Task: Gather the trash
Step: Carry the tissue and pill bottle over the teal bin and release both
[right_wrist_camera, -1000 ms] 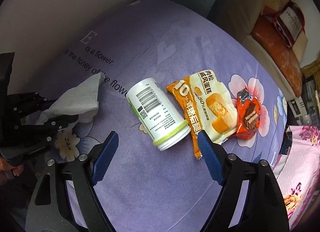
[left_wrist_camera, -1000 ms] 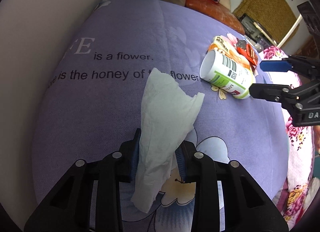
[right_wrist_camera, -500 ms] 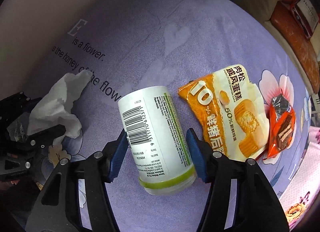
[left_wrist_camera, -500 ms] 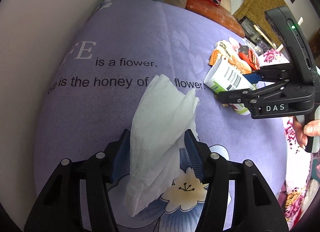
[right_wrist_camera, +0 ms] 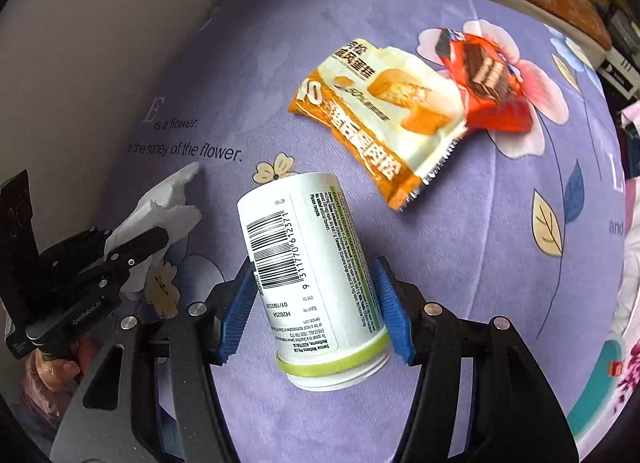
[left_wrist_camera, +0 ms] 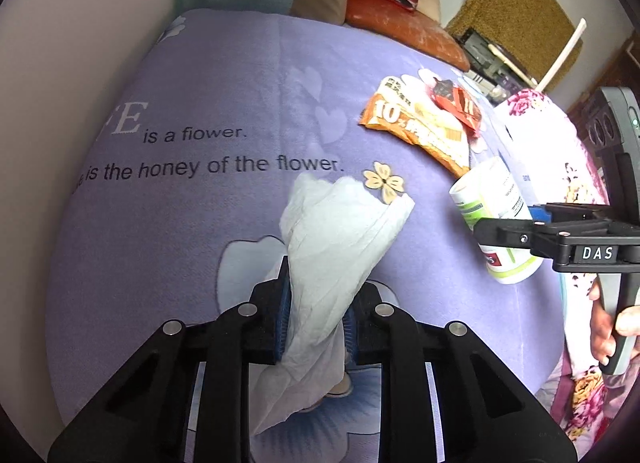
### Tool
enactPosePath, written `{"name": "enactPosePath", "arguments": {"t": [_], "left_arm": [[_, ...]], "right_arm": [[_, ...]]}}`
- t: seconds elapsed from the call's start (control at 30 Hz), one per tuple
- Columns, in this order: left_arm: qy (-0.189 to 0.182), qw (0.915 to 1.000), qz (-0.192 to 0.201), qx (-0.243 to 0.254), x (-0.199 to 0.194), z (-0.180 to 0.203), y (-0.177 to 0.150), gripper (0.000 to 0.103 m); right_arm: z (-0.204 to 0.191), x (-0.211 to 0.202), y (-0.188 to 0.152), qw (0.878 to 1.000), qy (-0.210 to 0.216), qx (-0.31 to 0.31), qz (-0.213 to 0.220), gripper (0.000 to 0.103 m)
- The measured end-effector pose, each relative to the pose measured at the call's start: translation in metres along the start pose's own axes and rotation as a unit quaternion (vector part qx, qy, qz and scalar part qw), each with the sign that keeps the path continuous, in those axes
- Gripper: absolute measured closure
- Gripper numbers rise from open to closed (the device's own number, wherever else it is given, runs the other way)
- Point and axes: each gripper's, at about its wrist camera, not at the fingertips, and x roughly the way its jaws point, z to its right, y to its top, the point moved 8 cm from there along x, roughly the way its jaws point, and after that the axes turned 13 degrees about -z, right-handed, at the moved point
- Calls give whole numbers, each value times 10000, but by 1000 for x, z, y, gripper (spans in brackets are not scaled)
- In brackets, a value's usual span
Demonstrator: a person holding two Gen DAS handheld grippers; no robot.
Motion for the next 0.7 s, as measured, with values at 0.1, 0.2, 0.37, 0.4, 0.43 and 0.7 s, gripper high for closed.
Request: {"name": "enactPosePath", "arguments": {"t": [0.1,0.2,0.37,0.4,0.43,0.7], "left_arm": [[-77,9998,-54,178,1,24,-4,80],[-143,9991,-117,381,3,51,-8,80],[-215,9965,-255,765,10,100,-17,80],[-219,9957,-285,852,12,111,-19,80],[-221,9949,-319,935,14,122,-21,80],[-268,9870,-584,1475,36,199,-33,80]], "right_arm": [[12,-8,-23,9993,209,277,153,47],[28,-17,-44,9972,400,540,329,47],[60,-35,-79,9907,626,1013,652,47],[70,-39,-87,9889,653,1121,717,47],[80,-43,-93,9872,683,1221,768,47],[144,-72,-150,9698,879,1946,1178,47]]}}
